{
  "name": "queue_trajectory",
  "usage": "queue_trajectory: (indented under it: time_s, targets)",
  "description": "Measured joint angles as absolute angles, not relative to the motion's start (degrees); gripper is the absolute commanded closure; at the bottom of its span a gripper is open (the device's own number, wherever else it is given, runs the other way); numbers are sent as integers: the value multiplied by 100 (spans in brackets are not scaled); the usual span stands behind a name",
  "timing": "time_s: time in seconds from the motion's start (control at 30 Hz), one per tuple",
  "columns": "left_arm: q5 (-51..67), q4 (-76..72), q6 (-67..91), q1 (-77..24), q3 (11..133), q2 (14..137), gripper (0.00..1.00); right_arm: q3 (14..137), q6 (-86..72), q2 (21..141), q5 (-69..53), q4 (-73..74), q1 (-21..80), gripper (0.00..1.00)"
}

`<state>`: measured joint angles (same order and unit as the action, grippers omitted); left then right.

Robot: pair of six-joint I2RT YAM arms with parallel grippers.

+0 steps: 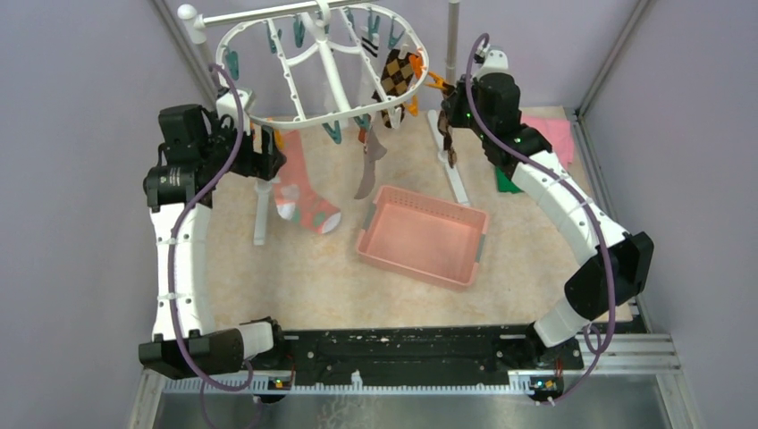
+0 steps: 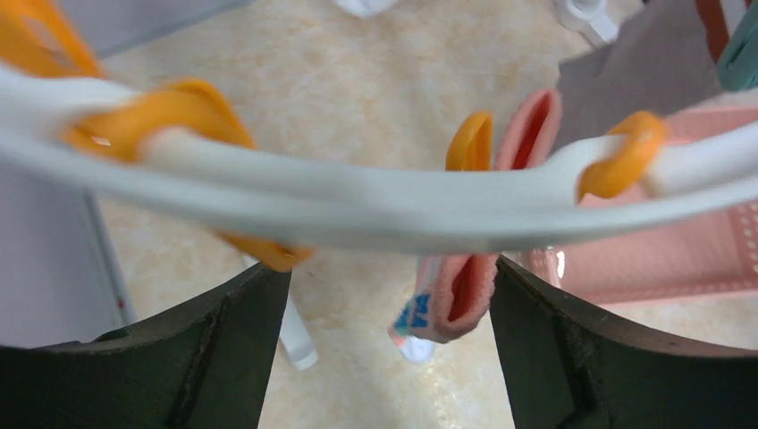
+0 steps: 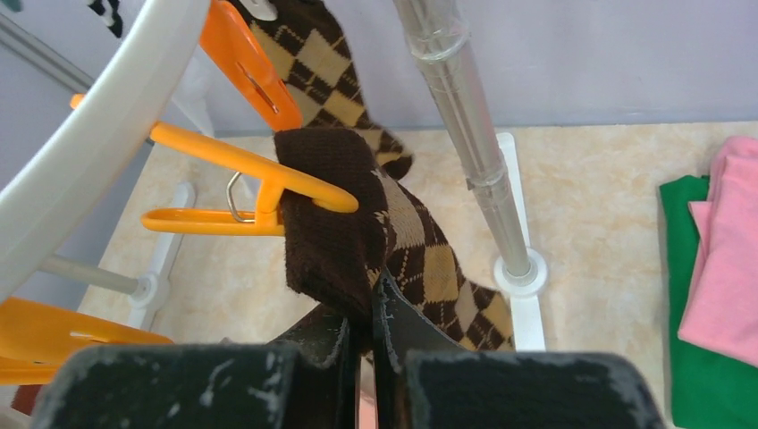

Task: Remove the socks clipped to the hanger

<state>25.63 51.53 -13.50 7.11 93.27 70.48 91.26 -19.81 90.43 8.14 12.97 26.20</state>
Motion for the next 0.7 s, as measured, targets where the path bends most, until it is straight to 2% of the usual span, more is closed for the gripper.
queue_trajectory:
  time_s: [0.17,0.27,0.3,0.37,0.4,0.47,0.5,0.53,0.63,0.67,0.7]
  targets:
    - [3293,5146,-1341,707,9072,7166,48,9111,-2029,9002,676,1297,2620,100]
    - [3594,5113,-1297,707,9039,7177,72,9111,-2060,8978,637,1295,2620,100]
    - [3717,5065,-1295,707,9021,7175,77,9111,-2064,8973,631,1297,2620,100]
    - [3874,4947,-1269,707,8956,7170,90,9111,-2069,8965,613,1302,2620,94]
    - [3948,4866,-1260,707,8882,7157,100,9111,-2071,8962,604,1302,2620,88]
    - [4029,4718,-1232,707,8685,7102,100,9111,-2099,8962,574,1315,2620,82]
    - [4053,4661,-1232,707,8584,7072,100,9111,-2104,8960,548,1332,2620,74]
    - [4062,4598,-1232,707,8488,7039,100,9111,-2112,8952,515,1347,2620,60]
    - [4071,4499,-1234,707,8315,6945,100,9111,-2176,8849,425,1435,2620,11]
    - [4082,4497,-1232,707,8309,6923,100,9109,-2147,8779,401,1481,2620,3]
    - [4106,4480,-1227,707,8309,6899,100,9087,-2171,8705,390,1487,2620,1]
